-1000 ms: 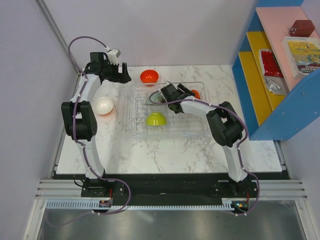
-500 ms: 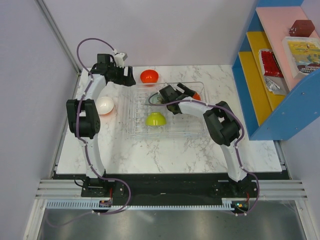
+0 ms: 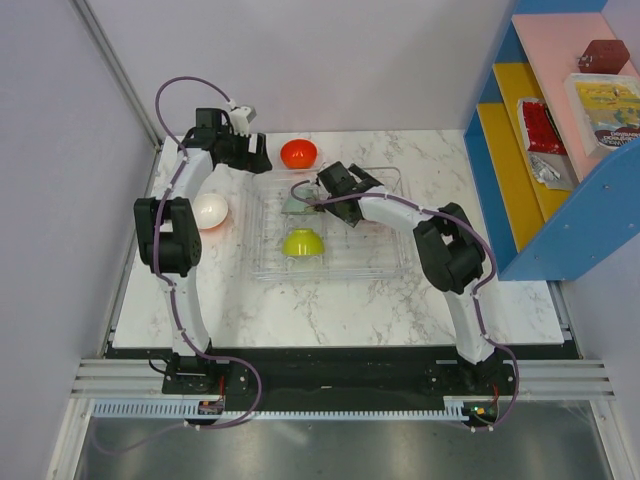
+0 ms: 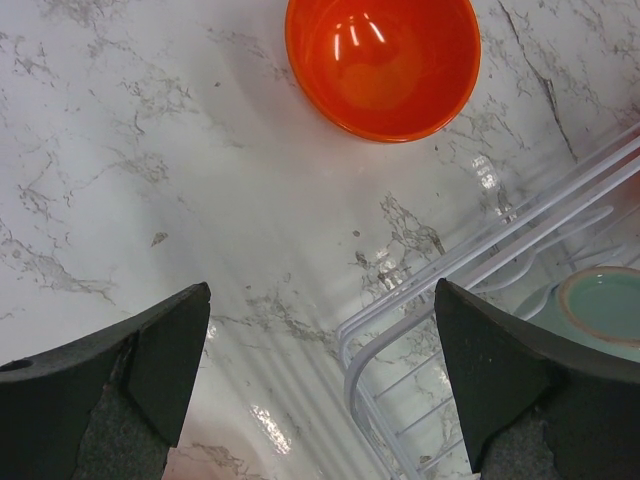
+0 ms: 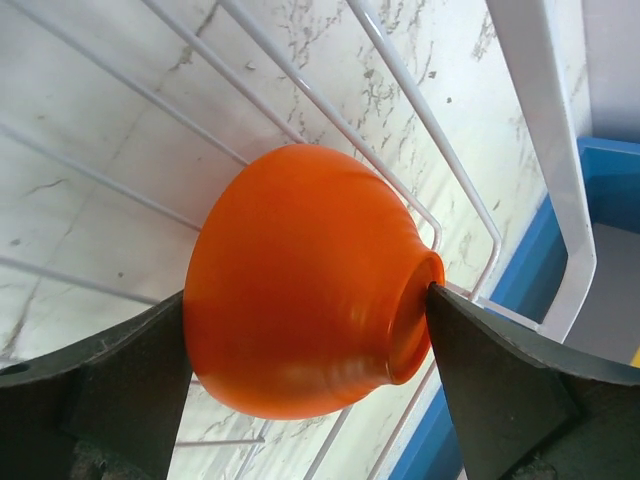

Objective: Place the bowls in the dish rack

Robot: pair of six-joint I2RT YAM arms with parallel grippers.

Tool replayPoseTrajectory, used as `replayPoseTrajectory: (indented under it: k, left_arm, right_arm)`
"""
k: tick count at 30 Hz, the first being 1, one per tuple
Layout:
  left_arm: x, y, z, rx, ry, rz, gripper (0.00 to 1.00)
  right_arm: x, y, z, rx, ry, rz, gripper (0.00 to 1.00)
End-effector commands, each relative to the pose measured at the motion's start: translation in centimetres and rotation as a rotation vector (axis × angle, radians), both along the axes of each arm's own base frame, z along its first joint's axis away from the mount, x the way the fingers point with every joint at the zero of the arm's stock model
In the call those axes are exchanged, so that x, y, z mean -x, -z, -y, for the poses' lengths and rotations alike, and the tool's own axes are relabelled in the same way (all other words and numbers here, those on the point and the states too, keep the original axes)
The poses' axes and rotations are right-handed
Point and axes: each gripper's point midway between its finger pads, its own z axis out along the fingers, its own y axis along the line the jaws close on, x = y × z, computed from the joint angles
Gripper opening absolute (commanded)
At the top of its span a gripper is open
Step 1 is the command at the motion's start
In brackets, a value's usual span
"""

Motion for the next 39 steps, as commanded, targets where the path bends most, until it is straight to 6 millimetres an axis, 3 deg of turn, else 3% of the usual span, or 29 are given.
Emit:
replayPoseTrajectory:
  k: [1, 11, 20, 26, 34, 39]
  left_arm:
    - [-0.8, -1.7, 0.6, -0.012, 0.035, 0.062, 1.0]
    - [-0.4, -2.0, 1.6, -0.003, 0.053, 0.059, 1.0]
    - [0.3, -3.0, 1.8, -0.003, 0.064, 0.071, 0.99]
    - [0.9, -3.1, 1.7, -0.01, 0.068, 0.071, 0.99]
    - [1.3, -3.1, 1.6, -0.017, 0.064, 0.068, 0.99]
    - [1.7, -2.7, 1.5, -0.02, 0.061, 0.057, 0.99]
  right_arm:
    - [1.4, -2.0, -3.1, -0.138, -0.083, -0.048, 0.98]
    - [0.7, -0.2, -1.9, -0.115, -0.05, -0.064, 0.98]
    - [-0.6, -1.2, 0.0, -0.183, 0.018, -0.048, 0.98]
    - [-0.3, -1.6, 1.8, -0.05, 0.03, 0.019, 0.98]
    - [0.9, -2.9, 1.6, 0.103, -0.087, 0.009, 0.98]
    - [2.0, -4.1, 0.2, 0.134, -0.192, 0.002, 0.98]
